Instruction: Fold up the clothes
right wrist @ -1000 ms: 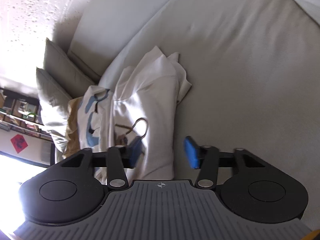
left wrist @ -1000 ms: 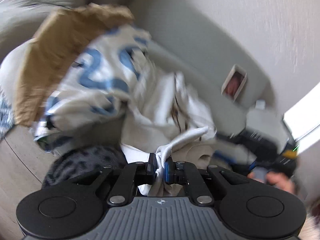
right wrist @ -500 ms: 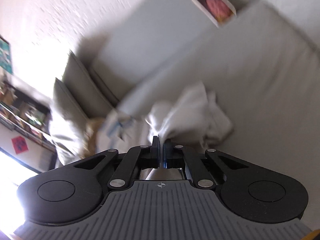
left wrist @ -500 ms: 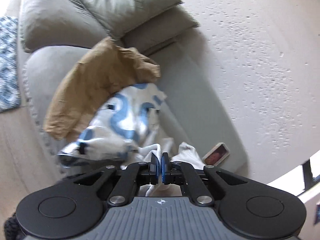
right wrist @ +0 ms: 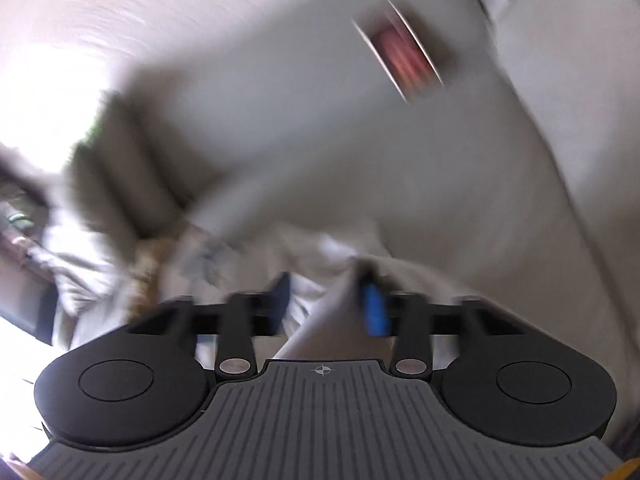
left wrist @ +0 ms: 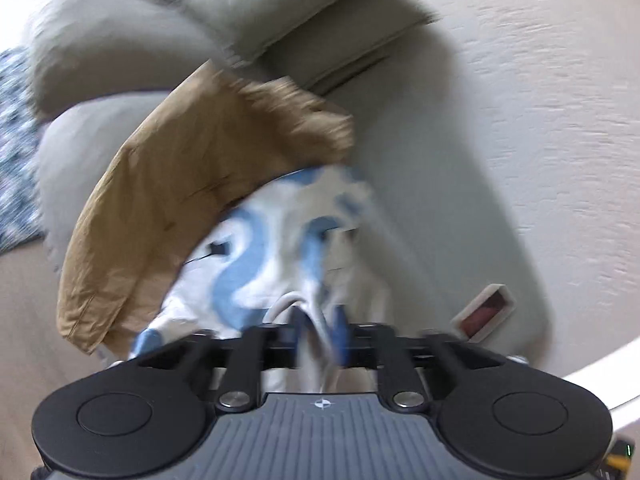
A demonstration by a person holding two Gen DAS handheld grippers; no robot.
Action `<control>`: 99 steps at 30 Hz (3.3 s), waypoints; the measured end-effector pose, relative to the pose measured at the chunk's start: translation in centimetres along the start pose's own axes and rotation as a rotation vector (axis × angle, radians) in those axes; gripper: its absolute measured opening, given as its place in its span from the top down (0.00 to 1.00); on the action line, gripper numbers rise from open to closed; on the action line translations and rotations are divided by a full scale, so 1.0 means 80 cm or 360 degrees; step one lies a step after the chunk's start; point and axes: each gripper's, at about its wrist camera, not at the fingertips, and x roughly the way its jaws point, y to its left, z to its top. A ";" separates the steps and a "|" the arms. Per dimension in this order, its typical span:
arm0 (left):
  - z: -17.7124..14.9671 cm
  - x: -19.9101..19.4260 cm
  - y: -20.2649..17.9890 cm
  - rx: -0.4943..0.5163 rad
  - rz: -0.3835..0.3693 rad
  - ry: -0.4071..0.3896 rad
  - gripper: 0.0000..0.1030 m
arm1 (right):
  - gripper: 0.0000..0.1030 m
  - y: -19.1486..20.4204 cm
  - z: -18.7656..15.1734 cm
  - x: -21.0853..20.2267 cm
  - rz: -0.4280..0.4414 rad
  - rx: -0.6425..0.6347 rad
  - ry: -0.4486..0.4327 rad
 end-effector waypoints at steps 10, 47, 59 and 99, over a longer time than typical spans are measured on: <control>-0.054 -0.009 0.008 0.0021 -0.0251 0.0132 0.61 | 0.50 -0.114 -0.039 -0.012 0.0401 0.0285 0.0082; -0.063 0.061 -0.033 -0.0071 0.0056 0.0214 1.00 | 0.50 -0.156 -0.058 -0.001 0.0606 0.0432 0.0030; -0.049 -0.010 -0.040 -0.0423 -0.0367 0.0204 1.00 | 0.50 -0.134 -0.063 0.052 0.0725 0.0542 0.0245; -0.041 -0.014 -0.023 -0.0359 -0.0557 0.0171 1.00 | 0.98 -0.129 -0.023 0.062 0.0687 0.0586 -0.0151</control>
